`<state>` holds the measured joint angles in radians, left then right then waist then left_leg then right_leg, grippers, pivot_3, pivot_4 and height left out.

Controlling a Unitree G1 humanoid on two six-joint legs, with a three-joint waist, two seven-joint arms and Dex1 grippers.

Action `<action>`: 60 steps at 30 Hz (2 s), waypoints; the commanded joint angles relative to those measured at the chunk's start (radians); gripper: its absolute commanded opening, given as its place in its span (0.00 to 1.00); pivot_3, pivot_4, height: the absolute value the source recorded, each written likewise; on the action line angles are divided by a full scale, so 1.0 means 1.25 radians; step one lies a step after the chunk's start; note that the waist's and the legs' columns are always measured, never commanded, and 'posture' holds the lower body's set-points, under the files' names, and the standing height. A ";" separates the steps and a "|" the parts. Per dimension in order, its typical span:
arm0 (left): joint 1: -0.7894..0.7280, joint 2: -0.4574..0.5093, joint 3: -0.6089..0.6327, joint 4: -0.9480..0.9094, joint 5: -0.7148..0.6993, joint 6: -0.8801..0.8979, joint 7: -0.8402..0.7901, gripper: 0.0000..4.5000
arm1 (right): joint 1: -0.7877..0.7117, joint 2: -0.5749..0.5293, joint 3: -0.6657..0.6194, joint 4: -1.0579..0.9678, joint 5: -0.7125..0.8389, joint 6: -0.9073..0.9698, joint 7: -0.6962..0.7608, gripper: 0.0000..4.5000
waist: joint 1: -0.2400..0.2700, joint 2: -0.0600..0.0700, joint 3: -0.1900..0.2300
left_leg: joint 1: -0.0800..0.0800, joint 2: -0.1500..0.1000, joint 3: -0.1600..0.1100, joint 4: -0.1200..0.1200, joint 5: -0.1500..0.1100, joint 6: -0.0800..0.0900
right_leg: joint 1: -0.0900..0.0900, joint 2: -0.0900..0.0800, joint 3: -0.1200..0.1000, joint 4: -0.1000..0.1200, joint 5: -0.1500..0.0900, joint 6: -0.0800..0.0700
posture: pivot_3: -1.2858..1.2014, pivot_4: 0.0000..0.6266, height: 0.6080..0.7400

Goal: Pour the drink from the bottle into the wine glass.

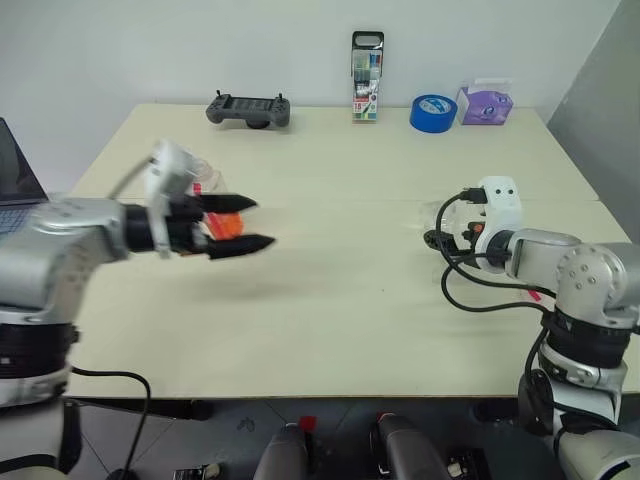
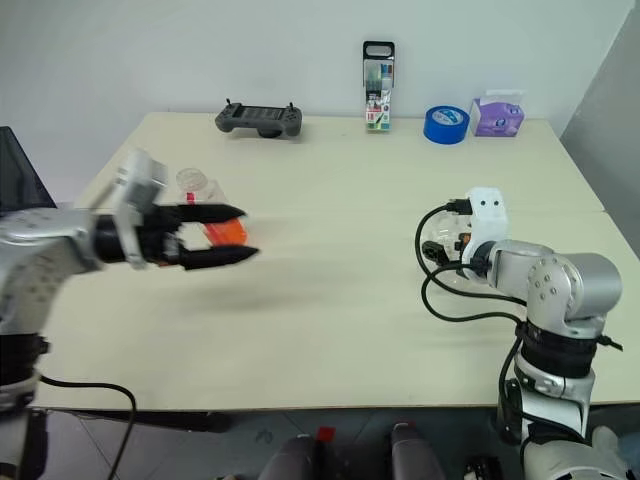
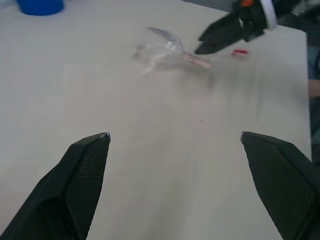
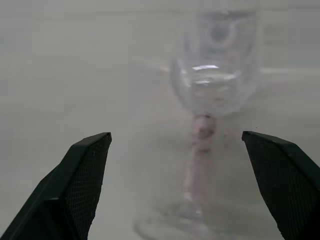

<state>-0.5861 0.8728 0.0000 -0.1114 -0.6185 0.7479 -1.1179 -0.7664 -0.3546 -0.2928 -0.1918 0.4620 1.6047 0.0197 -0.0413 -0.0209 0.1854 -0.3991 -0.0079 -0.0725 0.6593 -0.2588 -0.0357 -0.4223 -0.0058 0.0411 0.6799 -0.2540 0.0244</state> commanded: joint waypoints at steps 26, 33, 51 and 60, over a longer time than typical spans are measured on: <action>0.049 -0.116 -0.020 -0.096 0.027 -0.030 0.088 1.00 | -0.241 -0.208 0.385 0.521 -0.136 -0.259 0.425 0.04 | -0.010 0.000 0.000 | 0.000 0.000 0.000 0.000 -0.001 0.002 | 0.000 0.001 0.000 -0.001 0.000 0.000 | 0.52 0.24 1.00; 0.069 -0.065 0.022 -0.095 0.023 -0.014 0.080 1.00 | -0.160 -0.077 0.231 0.206 -0.083 -0.425 0.365 0.04 | -0.020 0.001 0.001 | 0.000 0.002 -0.002 0.000 -0.001 0.002 | -0.001 0.001 0.001 0.000 0.000 0.000 | 0.52 0.24 1.00; 0.174 0.144 0.169 -0.105 -0.015 0.055 0.032 1.00 | -0.097 0.443 0.262 0.710 -0.294 -1.346 0.036 0.04 | -0.012 0.001 0.001 | 0.000 0.000 -0.004 0.000 -0.001 0.001 | -0.001 0.000 0.001 0.000 0.000 0.000 | 0.52 0.24 1.00; 0.163 0.135 0.160 -0.109 -0.022 0.057 0.059 1.00 | -0.056 0.439 0.318 0.775 -0.331 -1.276 0.048 0.04 | -0.014 0.001 0.001 | 0.003 0.002 -0.004 -0.001 -0.001 0.002 | 0.001 0.001 0.001 0.001 0.000 -0.001 | 0.52 0.24 1.00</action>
<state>-0.3657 1.0311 0.1693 -0.2316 -0.6387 0.8259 -1.0407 -0.8520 0.1318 0.0764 0.7786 0.0590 -0.0415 0.0633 -0.0592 -0.0200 0.1865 -0.3946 -0.0056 -0.0777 0.6574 -0.2606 -0.0337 -0.4212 -0.0047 0.0418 0.6808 -0.2538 0.0237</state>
